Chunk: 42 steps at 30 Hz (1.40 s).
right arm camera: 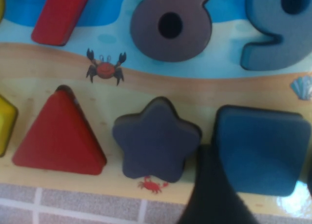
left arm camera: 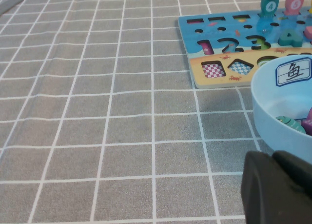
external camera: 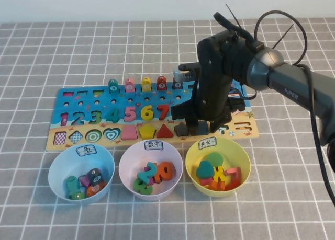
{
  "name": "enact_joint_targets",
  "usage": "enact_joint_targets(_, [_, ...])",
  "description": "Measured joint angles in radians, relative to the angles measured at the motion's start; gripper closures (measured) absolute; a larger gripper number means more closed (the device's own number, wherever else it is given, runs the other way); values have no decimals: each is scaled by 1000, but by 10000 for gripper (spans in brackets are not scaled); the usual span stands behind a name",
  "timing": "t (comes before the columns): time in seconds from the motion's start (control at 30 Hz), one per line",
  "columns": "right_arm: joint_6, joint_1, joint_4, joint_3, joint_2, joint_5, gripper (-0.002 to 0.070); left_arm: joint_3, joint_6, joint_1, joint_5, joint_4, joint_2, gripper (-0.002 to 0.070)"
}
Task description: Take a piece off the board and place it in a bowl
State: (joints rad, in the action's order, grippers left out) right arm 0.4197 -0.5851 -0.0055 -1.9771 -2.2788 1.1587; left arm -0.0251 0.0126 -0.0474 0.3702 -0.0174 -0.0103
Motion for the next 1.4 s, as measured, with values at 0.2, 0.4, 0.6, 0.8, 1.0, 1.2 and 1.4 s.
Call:
enact_joint_targets(0.2, [0,0,6,0,0,-9,354,0,0,0,0,0,0,679])
enact_joint_targets(0.4, [0,0,6,0,0,-11,387,0,0,0,0,0,0,679])
enact_joint_targets(0.6, [0,0,6,0,0,-11,387,0,0,0,0,0,0,679])
enact_joint_targets(0.8, [0,0,6,0,15,-7,388,0,0,0,0,0,0,679])
enact_joint_targets(1.0, [0,0,-13,0,47,1,388,0,0,0,0,0,0,679])
enact_joint_targets(1.2, [-12,0,-14,14,97,52,388,0,0,0,0,0,0,679])
enact_joint_targets(1.4, [-26,-9,-19,229,297,-83,388,0,0,0,0,0,0,679])
